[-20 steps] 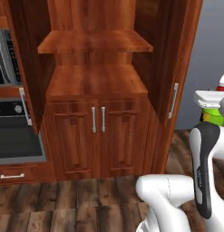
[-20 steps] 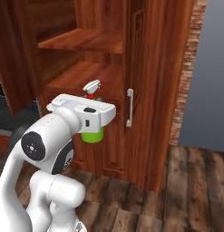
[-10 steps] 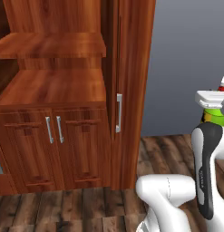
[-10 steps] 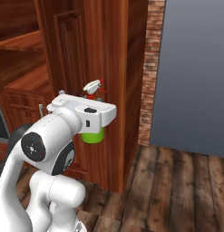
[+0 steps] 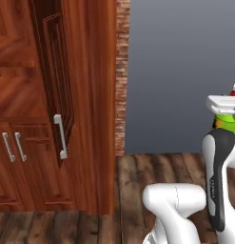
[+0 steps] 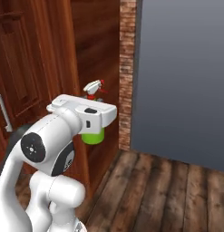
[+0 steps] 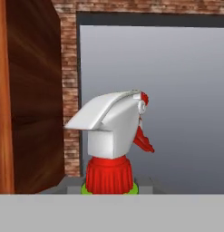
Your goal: Move the cutting board and knife to the sink. Then move spray from the cabinet to the counter.
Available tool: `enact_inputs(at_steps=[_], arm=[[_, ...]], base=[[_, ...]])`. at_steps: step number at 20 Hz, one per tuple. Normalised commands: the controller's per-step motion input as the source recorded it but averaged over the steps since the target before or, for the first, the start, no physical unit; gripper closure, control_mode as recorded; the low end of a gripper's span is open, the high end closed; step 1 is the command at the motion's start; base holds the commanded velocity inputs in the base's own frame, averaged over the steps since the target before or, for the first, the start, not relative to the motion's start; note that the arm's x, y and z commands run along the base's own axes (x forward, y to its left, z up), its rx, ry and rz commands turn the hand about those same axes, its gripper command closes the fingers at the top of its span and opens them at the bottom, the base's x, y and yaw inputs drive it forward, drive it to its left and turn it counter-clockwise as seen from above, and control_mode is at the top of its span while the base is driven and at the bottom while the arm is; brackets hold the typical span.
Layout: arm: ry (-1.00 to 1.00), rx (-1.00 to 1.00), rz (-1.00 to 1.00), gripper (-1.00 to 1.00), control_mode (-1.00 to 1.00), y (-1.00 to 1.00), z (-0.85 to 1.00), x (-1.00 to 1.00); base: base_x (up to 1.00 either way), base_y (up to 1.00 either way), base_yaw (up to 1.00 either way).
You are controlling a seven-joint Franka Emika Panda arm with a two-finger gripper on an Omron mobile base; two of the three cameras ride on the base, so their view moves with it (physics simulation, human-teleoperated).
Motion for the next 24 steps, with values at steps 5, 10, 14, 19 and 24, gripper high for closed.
enact_inputs(at_steps=[5, 10, 14, 19, 24], arm=[[0.0, 0.0, 0.0, 1.0, 1.0, 0.0, 0.0, 0.0], [0.0, 0.0, 0.0, 1.0, 1.0, 0.0, 0.0, 0.0], [0.0, 0.0, 0.0, 1.0, 1.0, 0.0, 0.0, 0.0], [0.0, 0.0, 0.0, 1.0, 1.0, 0.0, 0.0, 0.0], [0.0, 0.0, 0.0, 1.0, 1.0, 0.0, 0.0, 0.0]], base=[[0.11, -0.91, 0.39], [-0.17, -0.58, 0.58], [-0.6, -0.39, 0.69], [-0.75, -0.26, 0.77], [-0.74, -0.13, 0.78]])
